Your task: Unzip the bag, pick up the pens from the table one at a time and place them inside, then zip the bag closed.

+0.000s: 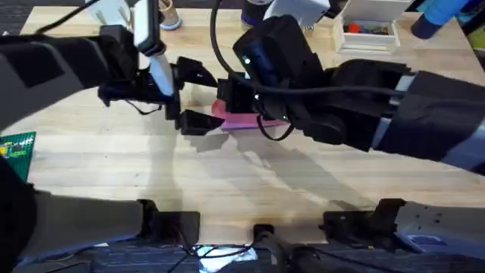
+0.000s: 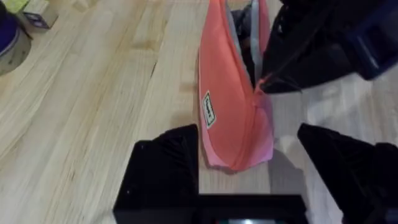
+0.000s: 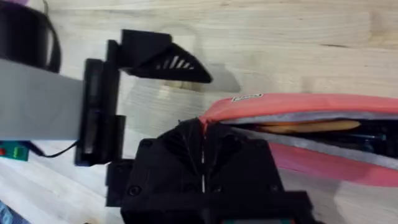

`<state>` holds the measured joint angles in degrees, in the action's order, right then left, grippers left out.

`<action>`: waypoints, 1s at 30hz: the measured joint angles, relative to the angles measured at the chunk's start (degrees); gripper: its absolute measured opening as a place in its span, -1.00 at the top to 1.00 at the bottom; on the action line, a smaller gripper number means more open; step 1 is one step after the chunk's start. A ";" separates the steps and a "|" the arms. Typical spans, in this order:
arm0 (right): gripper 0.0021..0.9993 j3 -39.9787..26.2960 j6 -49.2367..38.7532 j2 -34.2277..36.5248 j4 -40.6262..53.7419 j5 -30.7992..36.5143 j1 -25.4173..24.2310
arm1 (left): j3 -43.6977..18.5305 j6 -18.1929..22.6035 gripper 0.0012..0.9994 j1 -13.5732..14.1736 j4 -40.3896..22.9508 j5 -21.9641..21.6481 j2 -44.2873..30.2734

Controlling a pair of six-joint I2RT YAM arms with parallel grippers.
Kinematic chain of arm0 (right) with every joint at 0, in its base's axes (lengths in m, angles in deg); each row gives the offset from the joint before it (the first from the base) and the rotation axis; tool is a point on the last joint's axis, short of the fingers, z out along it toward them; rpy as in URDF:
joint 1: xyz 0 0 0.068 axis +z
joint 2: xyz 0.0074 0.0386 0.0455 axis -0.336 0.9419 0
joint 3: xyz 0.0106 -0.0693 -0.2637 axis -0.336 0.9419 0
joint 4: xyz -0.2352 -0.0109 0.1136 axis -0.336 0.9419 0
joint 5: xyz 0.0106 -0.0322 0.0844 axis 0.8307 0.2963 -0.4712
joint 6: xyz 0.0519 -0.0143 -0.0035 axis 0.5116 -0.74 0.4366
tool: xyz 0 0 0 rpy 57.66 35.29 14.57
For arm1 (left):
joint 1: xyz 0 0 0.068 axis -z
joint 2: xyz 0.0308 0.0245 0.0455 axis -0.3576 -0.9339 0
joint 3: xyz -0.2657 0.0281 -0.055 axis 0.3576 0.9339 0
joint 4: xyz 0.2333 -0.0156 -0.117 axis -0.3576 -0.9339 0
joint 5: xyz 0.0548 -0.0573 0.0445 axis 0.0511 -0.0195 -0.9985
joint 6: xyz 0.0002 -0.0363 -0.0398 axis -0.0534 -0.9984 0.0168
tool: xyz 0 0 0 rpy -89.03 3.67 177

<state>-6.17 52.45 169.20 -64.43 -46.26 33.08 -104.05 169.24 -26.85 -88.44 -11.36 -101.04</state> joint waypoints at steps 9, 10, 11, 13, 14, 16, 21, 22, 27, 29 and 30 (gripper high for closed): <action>0.94 0.00 0.01 0.00 0.00 -0.02 0.00 | 0.00 -8.46 -0.99 3.78 6.26 1.04 -3.50; 0.94 0.00 0.01 0.00 0.00 -0.02 0.00 | 0.00 -8.94 -0.96 3.88 6.43 1.21 -3.66; 0.94 0.00 0.01 0.00 0.00 -0.01 0.00 | 0.00 -9.22 -0.90 3.90 6.48 1.33 -3.73; 0.94 0.00 0.01 0.00 0.00 0.00 0.00 | 0.00 -9.78 -0.76 3.90 6.53 1.66 -3.71; 0.94 0.00 -0.01 0.00 0.00 0.00 0.00 | 0.00 -9.95 -0.63 3.90 6.56 1.85 -3.71; 0.94 0.00 -0.01 0.00 0.00 0.01 0.00 | 0.00 -10.26 -0.28 3.90 6.63 2.25 -3.71; 0.94 0.00 -0.01 0.00 0.17 0.02 -0.13 | 0.00 -10.59 0.48 3.99 6.63 2.52 -3.71; 0.94 0.00 -0.04 0.00 0.39 0.00 -0.30 | 0.00 -10.58 0.61 4.09 6.65 2.49 -3.71; 0.94 -0.02 -0.44 0.00 3.17 -0.42 -3.02 | 0.00 -10.79 0.90 4.22 6.69 2.21 -3.73; 0.95 -0.02 -0.44 -0.07 4.85 -0.63 -4.55 | 0.02 -10.79 0.91 4.28 6.70 2.02 -3.73; 0.95 -0.02 -0.44 -0.10 5.84 -0.87 -5.43 | 0.02 -10.79 0.91 4.28 6.72 1.96 -3.73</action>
<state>-6.20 52.01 169.10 -58.58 -47.13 27.65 -104.03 158.45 -22.58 -81.72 -9.40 -104.77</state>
